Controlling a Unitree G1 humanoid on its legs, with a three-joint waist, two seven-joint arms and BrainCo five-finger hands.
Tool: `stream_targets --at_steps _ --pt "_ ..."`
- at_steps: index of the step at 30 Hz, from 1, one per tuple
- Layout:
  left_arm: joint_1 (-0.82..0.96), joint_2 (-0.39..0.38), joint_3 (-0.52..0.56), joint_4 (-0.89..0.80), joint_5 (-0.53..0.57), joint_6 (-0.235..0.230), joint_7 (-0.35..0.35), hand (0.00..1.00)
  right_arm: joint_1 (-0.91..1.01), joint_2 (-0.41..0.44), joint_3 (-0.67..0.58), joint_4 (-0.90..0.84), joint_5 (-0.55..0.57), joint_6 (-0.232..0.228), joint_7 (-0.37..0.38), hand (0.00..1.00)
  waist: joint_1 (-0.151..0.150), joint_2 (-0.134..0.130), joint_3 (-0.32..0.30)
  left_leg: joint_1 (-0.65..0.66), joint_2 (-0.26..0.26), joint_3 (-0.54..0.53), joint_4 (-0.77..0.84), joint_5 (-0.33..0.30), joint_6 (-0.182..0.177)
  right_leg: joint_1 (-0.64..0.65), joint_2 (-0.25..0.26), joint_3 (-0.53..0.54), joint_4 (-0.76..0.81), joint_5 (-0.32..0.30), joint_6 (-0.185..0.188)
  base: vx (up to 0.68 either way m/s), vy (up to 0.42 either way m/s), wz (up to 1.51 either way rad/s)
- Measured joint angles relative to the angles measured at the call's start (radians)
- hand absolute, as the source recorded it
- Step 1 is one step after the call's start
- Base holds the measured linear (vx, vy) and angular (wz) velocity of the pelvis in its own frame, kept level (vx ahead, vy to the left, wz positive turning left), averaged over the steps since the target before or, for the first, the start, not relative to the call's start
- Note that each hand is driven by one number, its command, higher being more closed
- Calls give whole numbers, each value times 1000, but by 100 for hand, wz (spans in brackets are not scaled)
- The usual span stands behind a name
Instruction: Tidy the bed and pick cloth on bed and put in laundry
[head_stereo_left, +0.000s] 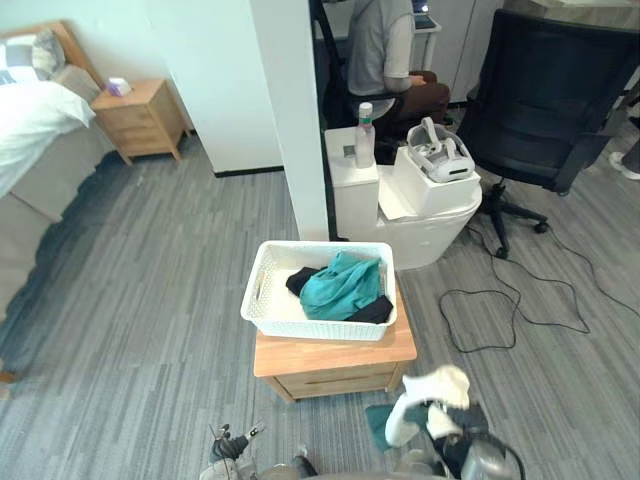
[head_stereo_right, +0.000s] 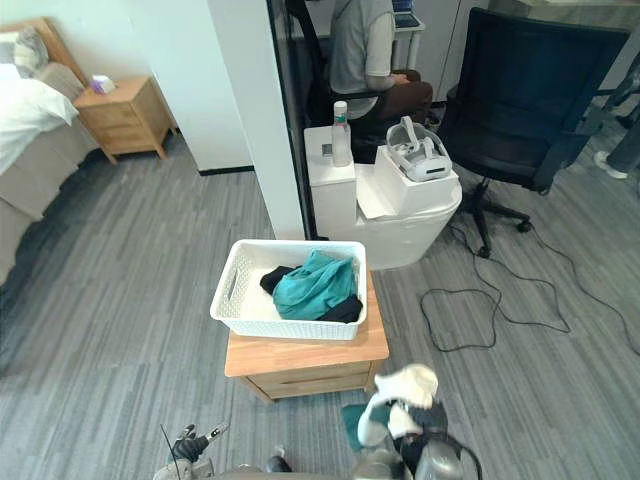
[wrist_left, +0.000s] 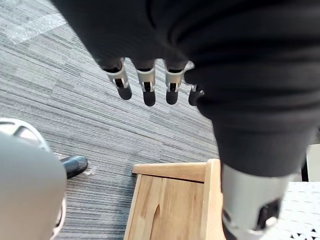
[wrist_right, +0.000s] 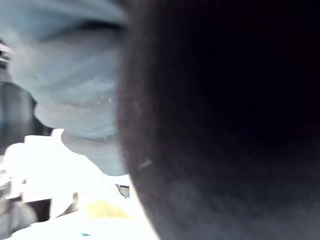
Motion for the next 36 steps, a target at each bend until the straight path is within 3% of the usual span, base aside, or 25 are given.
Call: stream_targets --at_steps 2,3,4,7,10,13,17,20,22,29,36 --pt "-4 20 4 -1 1 -4 14 0 19 21 -1 -130 -3 -4 -6 100 -4 -45 3 -7 15 -15 -10 15 -3 -16 60 31 -102 -20 1 90 -51 46" --pt "-4 35 6 -1 7 -3 14 0 34 31 -1 -238 -21 -7 -24 100 1 -83 -15 -9 2 -9 -16 32 -9 -9 80 60 -228 33 -24 135 -76 9" --pt "-2 51 12 -7 21 -3 11 0 48 45 -1 -369 -43 -18 -45 100 1 -121 -16 -5 -20 -4 -6 33 -7 8 81 56 -320 140 -11 116 -81 -3" --pt "0 15 21 -3 58 -1 17 0 45 21 -18 -651 -104 -61 -88 100 -5 -75 -20 14 7 15 -4 18 -26 71 111 60 -420 172 -5 151 -59 -19" --pt "0 -15 24 -3 75 -1 18 0 13 -34 -39 -802 -150 -104 -123 100 -8 -39 -23 24 11 25 -25 20 -31 90 127 65 -467 187 -1 74 -1 -12" --pt "0 -8 18 0 82 2 17 0 -101 -131 -13 -820 -161 -119 -129 100 -7 -45 -23 45 12 20 -45 23 -37 116 134 64 -494 193 -2 41 3 -4" --pt "-1 -1 10 -1 84 0 15 0 -367 -316 115 -709 -177 -137 -105 100 -3 -54 -27 41 3 12 -49 23 -36 130 130 65 -537 219 2 -9 4 -1" --pt "-1 5 -1 -5 82 -4 14 0 -514 -390 183 -582 -177 -142 -83 100 5 -59 -31 37 2 -9 -48 26 -36 133 129 50 -542 224 0 -12 -8 17" --pt "-3 10 -31 -15 76 -12 15 0 -605 -436 217 -472 -173 -140 -77 100 26 -59 -31 31 3 -20 -49 30 -37 134 129 43 -542 224 0 -29 -10 15" --pt "-2 28 -71 -20 70 -31 12 0 -774 -484 256 -217 -151 -97 -61 100 28 -49 -29 -21 2 -72 -49 54 -26 112 128 0 -544 237 -8 -41 -15 20" --pt "-3 26 -80 -31 51 -39 12 0 -829 -520 252 -118 -147 -75 -66 100 25 9 6 -87 -8 -103 -50 83 -15 62 124 -17 -543 255 -14 -76 -9 12"
